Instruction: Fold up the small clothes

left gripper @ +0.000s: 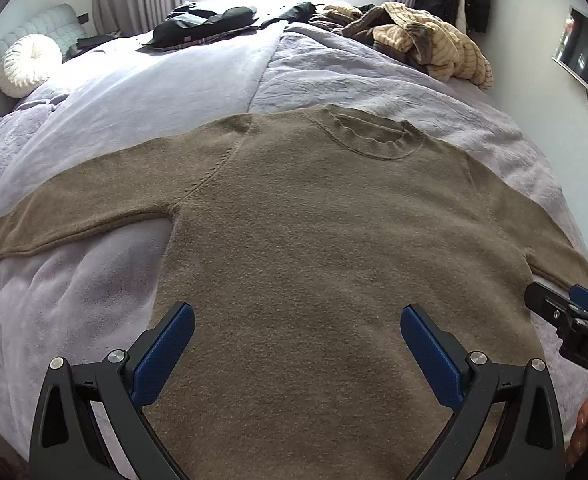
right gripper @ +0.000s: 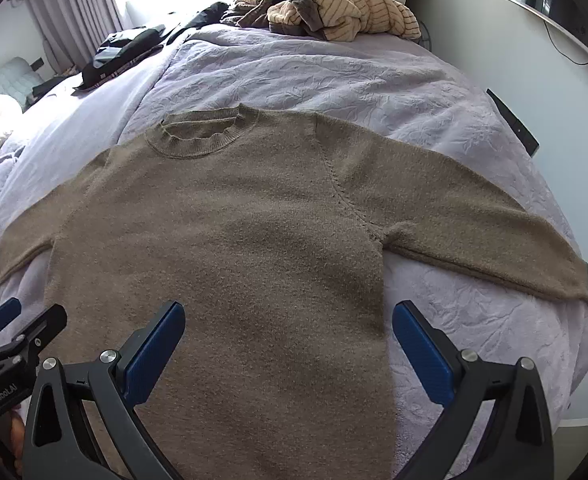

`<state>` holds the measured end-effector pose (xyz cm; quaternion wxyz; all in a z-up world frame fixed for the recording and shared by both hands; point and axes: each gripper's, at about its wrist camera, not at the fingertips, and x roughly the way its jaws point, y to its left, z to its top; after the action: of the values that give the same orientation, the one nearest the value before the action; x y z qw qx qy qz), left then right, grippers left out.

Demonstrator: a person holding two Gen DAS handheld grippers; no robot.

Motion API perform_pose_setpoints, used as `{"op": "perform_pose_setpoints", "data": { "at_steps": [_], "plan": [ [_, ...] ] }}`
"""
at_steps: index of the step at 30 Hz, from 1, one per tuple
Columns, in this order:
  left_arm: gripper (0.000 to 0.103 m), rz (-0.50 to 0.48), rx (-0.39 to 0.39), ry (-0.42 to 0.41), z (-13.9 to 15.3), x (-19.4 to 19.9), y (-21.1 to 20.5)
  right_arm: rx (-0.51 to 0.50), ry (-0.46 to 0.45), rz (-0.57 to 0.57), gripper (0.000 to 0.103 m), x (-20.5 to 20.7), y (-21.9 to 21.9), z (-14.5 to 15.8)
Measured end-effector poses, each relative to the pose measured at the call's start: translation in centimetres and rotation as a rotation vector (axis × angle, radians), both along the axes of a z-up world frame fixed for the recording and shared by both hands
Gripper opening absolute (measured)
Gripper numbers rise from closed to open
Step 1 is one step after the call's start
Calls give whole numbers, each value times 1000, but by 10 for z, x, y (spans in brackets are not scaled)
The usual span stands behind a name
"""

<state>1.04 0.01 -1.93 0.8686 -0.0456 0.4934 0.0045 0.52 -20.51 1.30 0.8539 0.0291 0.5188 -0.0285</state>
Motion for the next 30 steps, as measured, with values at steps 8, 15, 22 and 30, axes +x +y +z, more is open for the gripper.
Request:
{"op": "perform_pose_setpoints", "data": {
  "at_steps": [8, 15, 22, 30],
  "plan": [
    [103, 8, 9, -1, 2, 1, 4, 0, 0, 6, 103, 1, 2, -1],
    [103, 0, 3, 1, 3, 1, 3, -8, 1, 9, 103, 1, 3, -1],
    [103, 2, -6, 7, 3, -1, 2, -12, 1, 12, 103, 1, 5, -1],
    [103, -2, -1, 4, 5, -1, 1, -15, 1, 9, 103, 0, 5, -1]
  ]
}}
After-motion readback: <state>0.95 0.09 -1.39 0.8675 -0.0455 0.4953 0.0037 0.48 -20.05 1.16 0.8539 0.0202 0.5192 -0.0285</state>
